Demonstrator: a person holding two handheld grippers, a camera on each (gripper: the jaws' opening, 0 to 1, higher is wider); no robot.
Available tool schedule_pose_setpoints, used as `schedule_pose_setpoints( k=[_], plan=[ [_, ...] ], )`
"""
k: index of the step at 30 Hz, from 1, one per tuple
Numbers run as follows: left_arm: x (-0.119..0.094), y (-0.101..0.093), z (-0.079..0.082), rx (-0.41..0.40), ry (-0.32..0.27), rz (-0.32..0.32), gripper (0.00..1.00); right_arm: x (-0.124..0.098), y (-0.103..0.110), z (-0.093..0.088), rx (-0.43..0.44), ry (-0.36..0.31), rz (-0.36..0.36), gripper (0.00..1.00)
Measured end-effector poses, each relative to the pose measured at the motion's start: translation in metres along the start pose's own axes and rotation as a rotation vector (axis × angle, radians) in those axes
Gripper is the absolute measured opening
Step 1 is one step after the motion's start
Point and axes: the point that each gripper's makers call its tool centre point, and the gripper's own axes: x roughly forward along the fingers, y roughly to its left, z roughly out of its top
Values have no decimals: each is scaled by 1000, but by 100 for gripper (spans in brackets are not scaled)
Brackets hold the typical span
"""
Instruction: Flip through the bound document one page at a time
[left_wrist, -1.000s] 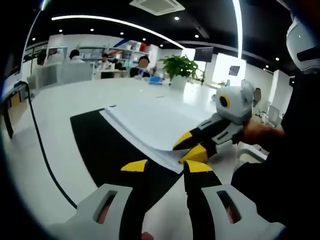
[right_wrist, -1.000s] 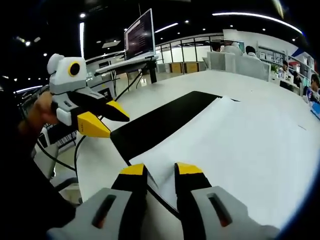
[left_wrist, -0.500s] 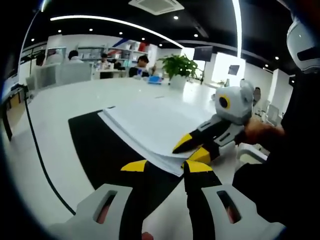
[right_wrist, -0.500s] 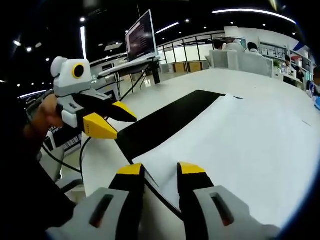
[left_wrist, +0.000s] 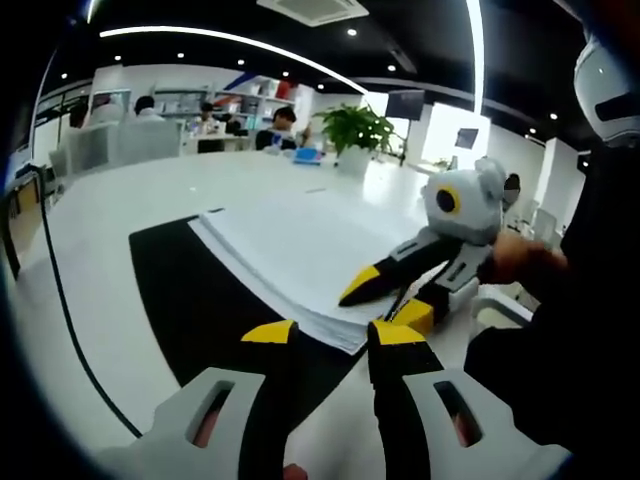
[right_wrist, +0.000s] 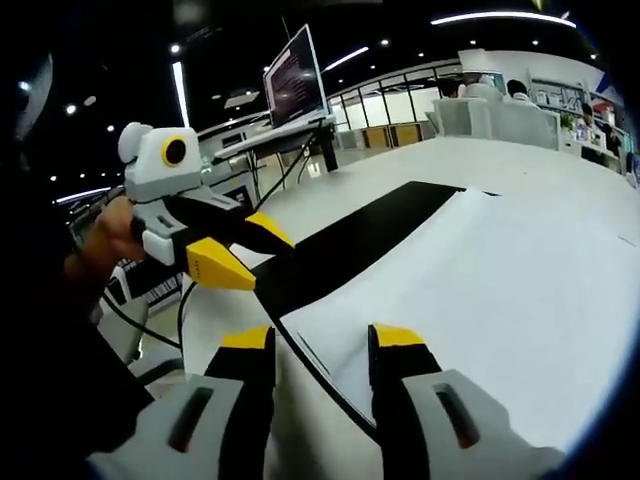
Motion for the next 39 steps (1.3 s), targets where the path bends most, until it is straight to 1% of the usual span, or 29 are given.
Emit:
schedule_pose_setpoints(
  k=[7,11,16,18,21,22,27,28,30,32,34,36,39],
  plan=[
    [1,2,2,-8,-6,3,30,0,6,0,-14,-3,19,45],
    [3,1,1,-3,0,-1,30,0,8,-1,-21,-4,28,48],
    [7,1,5,18,-2,-16,30,1,14,-1,-22,-12,62,55],
    [11,2,8,33,-12,-27,30,2,16,-2,-34,-11,69,57],
    [19,1,15,36,-49,-78,30,2,16,-2,-38,-15,69,58],
    [21,1,15,42,-50,-83,30,2,16,-2,-38,-17,68,57],
    [31,0,12,93,-33,-112,31,2,17,-1,-22,-29,79,61],
    [33,-1,11,98,-25,-115,31,2,18,-1,-20,-31,82,61],
    [38,-3,3,123,13,-115,30,2,18,-1,-23,-33,85,62],
    [43,-6,0,138,28,-118,30,2,19,-1,-29,-32,87,63],
    [46,-8,0,138,31,-121,31,1,19,-1,-32,-32,86,63],
    [49,-6,3,124,24,-116,31,1,19,-1,-33,-31,85,63],
    [51,-7,6,127,22,-118,31,1,19,-1,-24,-34,90,64]
  ],
)
